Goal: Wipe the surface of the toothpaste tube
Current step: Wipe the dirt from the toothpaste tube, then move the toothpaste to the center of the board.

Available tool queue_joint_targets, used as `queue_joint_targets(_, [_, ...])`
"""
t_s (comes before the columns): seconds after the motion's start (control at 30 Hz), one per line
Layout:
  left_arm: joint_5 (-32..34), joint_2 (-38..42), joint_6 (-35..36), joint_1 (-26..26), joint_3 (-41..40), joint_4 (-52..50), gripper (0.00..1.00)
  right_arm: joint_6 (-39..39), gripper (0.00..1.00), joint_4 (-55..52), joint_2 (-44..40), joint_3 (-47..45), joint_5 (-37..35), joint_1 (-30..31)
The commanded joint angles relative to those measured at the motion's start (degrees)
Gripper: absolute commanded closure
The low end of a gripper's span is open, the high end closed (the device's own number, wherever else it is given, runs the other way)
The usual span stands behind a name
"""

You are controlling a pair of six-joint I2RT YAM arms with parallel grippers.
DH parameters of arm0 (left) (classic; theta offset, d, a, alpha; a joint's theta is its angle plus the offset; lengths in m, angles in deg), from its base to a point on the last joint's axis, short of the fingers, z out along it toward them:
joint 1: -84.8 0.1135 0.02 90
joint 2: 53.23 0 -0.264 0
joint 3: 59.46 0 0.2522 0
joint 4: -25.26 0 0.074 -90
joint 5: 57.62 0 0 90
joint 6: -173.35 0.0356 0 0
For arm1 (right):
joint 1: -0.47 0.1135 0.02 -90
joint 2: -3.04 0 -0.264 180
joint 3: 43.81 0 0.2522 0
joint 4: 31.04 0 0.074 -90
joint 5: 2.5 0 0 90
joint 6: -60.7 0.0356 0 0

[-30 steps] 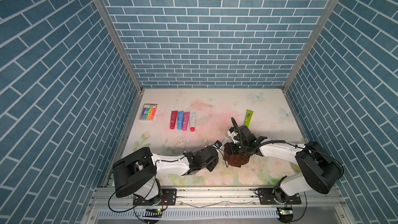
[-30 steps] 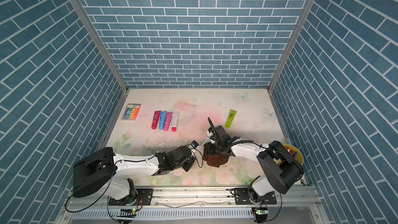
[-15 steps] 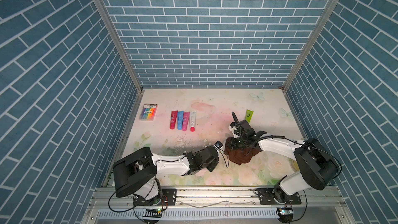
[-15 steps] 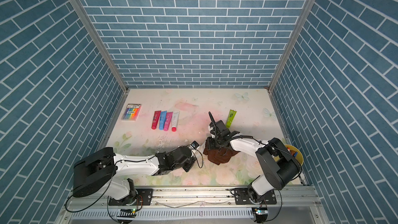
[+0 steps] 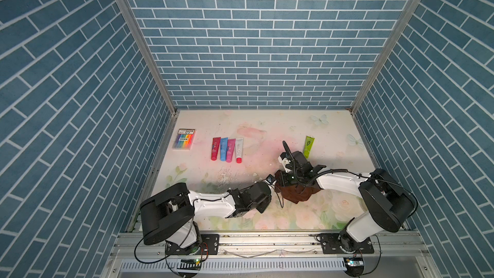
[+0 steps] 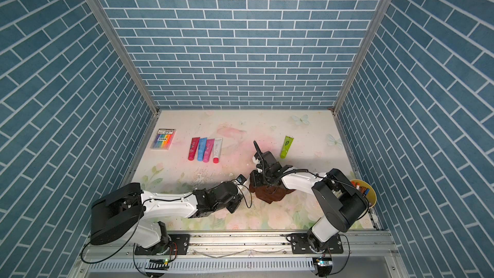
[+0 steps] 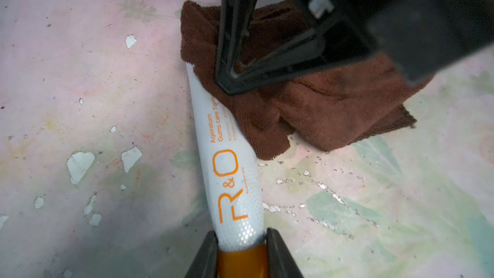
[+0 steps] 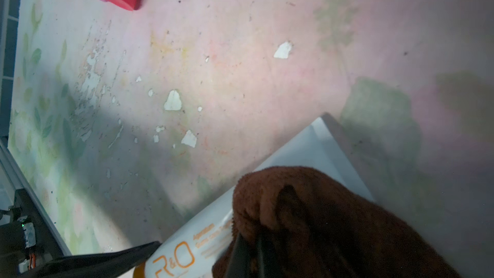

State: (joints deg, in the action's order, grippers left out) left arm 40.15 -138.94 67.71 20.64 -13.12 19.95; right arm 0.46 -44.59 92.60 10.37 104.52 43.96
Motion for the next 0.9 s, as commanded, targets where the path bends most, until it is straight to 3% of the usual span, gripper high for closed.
queue_joint_targets(0.0, [-3.4, -1.9, 2.1, -1.1, 0.5, -1.4, 0.97, 2.3, 1.00, 1.8, 1.8, -4.2, 11.0, 6.2])
queue_joint_targets(0.27, [-2.9, -1.9, 1.8, -1.1, 0.6, -1.7, 0.97, 5.3, 1.00, 8.1, 0.7, -7.6, 14.5, 9.3])
queue_joint_targets(0.37, [-2.5, -1.6, 1.5, -1.0, 0.5, -1.8, 0.98, 4.2, 1.00, 4.4, 1.2, -7.0, 11.3, 8.2])
queue_joint_targets(0.47, [-2.0, -1.2, 1.1, -1.1, 0.3, -1.9, 0.98, 4.4, 1.00, 2.9, 0.4, -8.4, 8.6, 3.3])
queue_joint_targets(0.6, [-0.6, -1.1, 0.5, -1.0, 0.3, -2.1, 0.99, 5.0, 1.00, 0.2, -6.0, -11.7, 1.3, -2.9])
queue_joint_targets(0.7, [1.7, -0.7, -0.8, -1.0, 0.4, -2.9, 1.00, 4.4, 1.00, -5.0, -10.3, -11.3, -3.3, -3.7])
queue_joint_targets(0.87, [9.9, -1.8, -7.2, -0.8, 3.5, -8.1, 1.00, 3.6, 1.00, -11.1, -13.8, -11.0, -3.2, -3.4])
